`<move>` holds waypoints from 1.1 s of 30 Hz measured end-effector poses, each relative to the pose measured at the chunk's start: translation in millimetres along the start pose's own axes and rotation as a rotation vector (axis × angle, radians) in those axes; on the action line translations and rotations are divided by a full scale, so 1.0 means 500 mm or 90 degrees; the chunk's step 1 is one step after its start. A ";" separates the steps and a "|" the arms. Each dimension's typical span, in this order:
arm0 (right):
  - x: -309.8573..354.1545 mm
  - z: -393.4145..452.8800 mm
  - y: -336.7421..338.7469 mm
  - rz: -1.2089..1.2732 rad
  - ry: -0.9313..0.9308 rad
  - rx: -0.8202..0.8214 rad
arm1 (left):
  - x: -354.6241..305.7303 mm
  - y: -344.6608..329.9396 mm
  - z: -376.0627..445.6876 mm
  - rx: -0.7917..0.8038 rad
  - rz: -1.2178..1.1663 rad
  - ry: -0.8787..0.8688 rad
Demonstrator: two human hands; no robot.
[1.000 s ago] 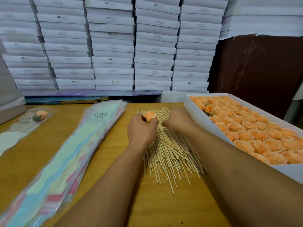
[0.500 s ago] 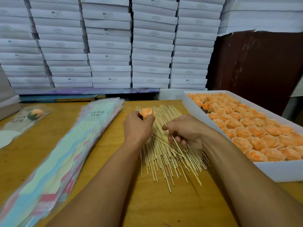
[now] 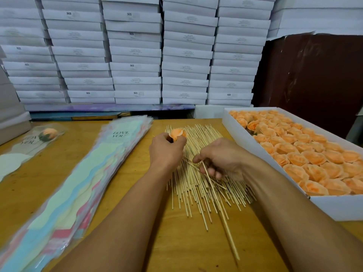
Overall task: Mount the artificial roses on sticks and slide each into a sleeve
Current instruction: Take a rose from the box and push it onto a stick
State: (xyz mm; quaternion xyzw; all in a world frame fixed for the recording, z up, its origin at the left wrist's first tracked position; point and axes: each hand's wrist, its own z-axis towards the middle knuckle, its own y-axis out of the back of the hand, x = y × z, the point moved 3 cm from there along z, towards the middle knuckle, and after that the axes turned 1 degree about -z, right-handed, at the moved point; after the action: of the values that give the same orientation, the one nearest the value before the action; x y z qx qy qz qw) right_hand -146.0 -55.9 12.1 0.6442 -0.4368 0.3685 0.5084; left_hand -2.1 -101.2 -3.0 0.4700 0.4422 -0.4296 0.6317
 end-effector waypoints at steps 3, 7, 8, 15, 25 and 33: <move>0.003 -0.002 -0.003 -0.003 0.012 0.027 | 0.001 0.003 0.002 -0.002 -0.019 0.018; 0.004 -0.005 -0.005 -0.001 0.012 0.046 | 0.005 0.002 0.006 0.000 -0.039 0.032; 0.004 -0.006 -0.005 -0.004 0.015 0.045 | 0.007 0.002 0.007 0.000 -0.046 0.037; 0.010 -0.015 -0.008 -0.013 0.024 0.079 | 0.017 -0.001 0.019 0.022 -0.244 0.135; 0.019 -0.030 -0.017 -0.021 0.072 0.140 | 0.003 0.004 0.007 0.134 -0.555 0.311; 0.024 -0.036 -0.019 -0.012 0.115 0.153 | -0.002 0.004 0.006 0.162 -0.593 0.327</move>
State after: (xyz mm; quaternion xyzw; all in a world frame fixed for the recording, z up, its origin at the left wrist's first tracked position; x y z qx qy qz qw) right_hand -133.4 -39.7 23.8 0.6687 -0.3363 0.4696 0.4682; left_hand 0.3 -103.6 -1.2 0.3871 0.6881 -0.5854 0.1844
